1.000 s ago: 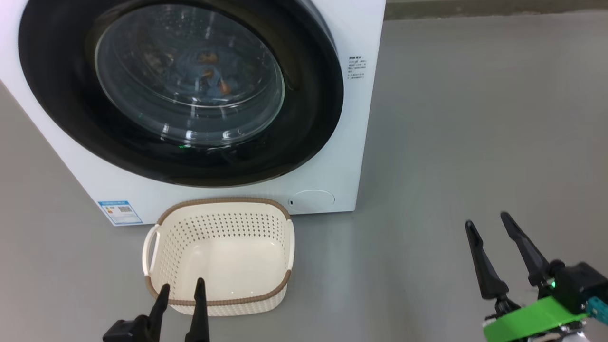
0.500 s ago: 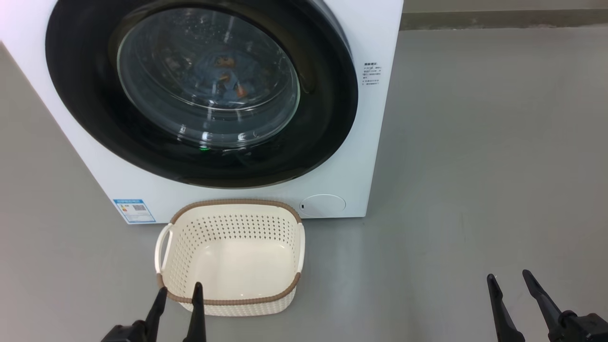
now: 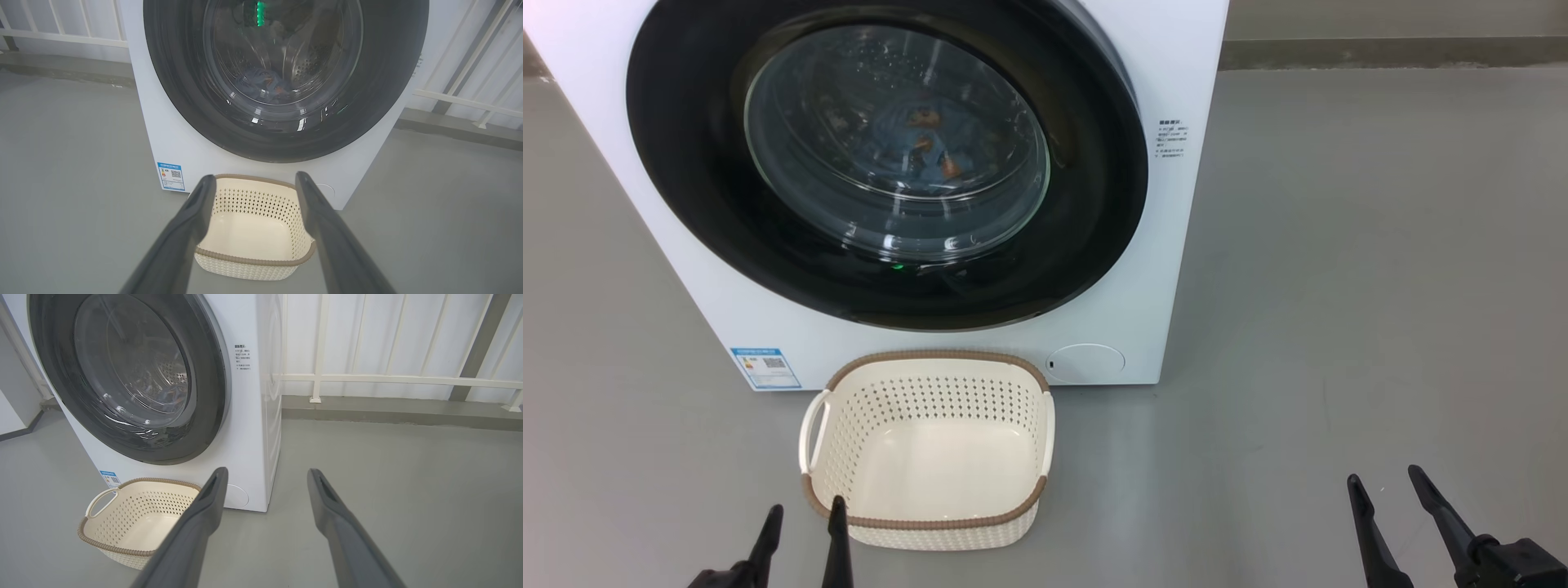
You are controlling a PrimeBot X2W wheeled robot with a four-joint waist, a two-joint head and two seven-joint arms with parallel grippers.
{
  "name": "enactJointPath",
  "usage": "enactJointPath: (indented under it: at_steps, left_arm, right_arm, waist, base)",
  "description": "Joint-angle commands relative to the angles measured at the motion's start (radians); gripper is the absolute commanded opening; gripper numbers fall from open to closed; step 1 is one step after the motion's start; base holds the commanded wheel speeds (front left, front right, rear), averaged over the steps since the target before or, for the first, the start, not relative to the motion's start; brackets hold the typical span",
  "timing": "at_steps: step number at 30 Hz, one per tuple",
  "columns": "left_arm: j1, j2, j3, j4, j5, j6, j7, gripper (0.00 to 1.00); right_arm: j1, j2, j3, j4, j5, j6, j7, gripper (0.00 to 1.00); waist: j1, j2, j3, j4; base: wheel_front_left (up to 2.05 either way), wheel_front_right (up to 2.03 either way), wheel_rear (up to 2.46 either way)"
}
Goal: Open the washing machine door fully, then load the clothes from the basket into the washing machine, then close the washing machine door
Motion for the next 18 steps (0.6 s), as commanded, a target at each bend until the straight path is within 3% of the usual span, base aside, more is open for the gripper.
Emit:
enactJointPath:
  at_steps: [1,11,12,18]
  left_arm:
    - [-0.011,0.010,0.038,-0.018,0.017,-0.003,-0.007,1.00]
    - [-0.017,0.010,0.078,-0.017,0.043,0.000,-0.007,1.00]
    - [0.001,-0.001,0.047,0.003,0.033,0.000,0.000,0.00]
    - [0.007,-0.008,0.048,0.043,0.009,-0.002,0.010,0.00]
  right_arm:
    - [-0.008,-0.011,0.029,-0.020,-0.010,-0.006,-0.005,1.00]
    - [-0.008,-0.003,0.039,-0.016,-0.005,-0.006,-0.005,1.00]
    - [0.000,0.011,0.013,0.004,-0.002,0.000,0.000,0.00]
    - [-0.003,0.022,0.015,0.050,0.027,0.000,0.006,0.00]
  waist:
    - [0.0000,-0.0001,-0.001,0.000]
    - [0.0000,-0.0001,0.004,0.002]
    - [0.0000,-0.0001,0.004,0.002]
    - [0.0001,-0.0001,0.005,0.002]
  base:
    - [0.00,0.00,0.00]
    - [0.00,0.00,0.00]
    - [0.00,0.00,0.00]
    - [0.00,0.00,0.00]
